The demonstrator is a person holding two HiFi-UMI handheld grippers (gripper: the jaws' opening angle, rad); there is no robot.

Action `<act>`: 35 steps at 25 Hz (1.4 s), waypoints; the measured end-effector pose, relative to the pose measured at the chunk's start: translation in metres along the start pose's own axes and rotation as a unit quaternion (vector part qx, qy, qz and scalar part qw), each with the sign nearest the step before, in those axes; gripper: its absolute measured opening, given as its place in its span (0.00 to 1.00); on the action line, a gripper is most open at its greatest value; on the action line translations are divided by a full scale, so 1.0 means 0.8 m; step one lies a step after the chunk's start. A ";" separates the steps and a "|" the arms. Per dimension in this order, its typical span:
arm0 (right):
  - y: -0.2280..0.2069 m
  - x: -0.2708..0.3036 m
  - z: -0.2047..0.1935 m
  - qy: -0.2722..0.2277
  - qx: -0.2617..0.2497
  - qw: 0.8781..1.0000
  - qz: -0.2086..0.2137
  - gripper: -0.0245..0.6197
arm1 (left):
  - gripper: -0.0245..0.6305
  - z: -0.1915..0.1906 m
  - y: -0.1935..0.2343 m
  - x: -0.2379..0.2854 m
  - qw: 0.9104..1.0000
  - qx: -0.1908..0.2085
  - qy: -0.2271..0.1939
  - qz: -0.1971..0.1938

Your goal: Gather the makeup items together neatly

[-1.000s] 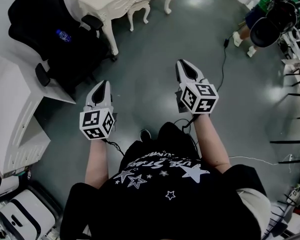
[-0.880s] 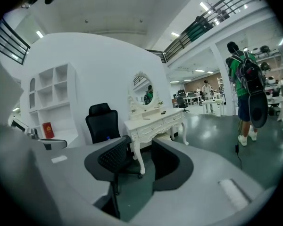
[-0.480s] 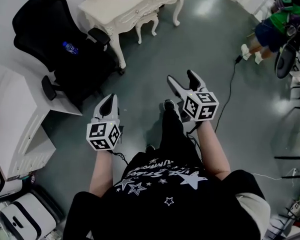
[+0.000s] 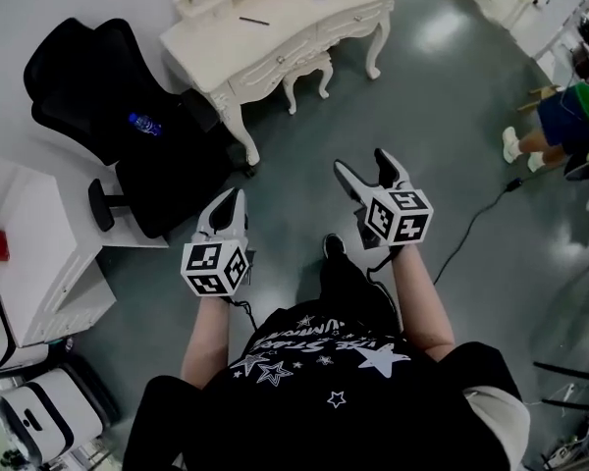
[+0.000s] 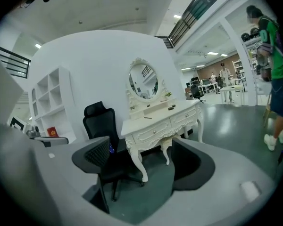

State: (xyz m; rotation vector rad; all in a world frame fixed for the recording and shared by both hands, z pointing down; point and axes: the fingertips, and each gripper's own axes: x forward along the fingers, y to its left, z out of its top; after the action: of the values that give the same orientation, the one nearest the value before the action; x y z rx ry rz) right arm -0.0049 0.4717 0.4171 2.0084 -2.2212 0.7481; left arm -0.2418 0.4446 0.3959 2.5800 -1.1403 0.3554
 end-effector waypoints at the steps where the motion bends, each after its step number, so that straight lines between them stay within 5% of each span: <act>1: -0.015 0.011 0.012 0.001 -0.003 1.000 0.004 0.70 | 0.04 0.006 -0.006 0.018 1.000 0.001 0.002 0.003; 15: -0.134 0.142 0.100 0.027 -0.032 0.998 0.050 0.70 | 0.04 0.065 -0.007 0.175 0.997 -0.026 -0.011 0.068; 25: -0.124 0.231 0.103 0.058 -0.049 0.995 0.067 0.69 | 0.04 0.051 0.073 0.210 0.993 -0.068 0.001 0.102; 35: -0.134 0.386 0.149 0.079 -0.069 0.993 0.049 0.69 | 0.04 0.095 0.186 0.353 0.996 -0.029 0.012 0.085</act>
State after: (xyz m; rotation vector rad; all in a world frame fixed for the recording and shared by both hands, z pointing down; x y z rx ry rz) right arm 0.0829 0.1370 0.4551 1.7280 -2.2268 0.7135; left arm -0.1603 0.1309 0.4462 2.4309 -1.3447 0.3833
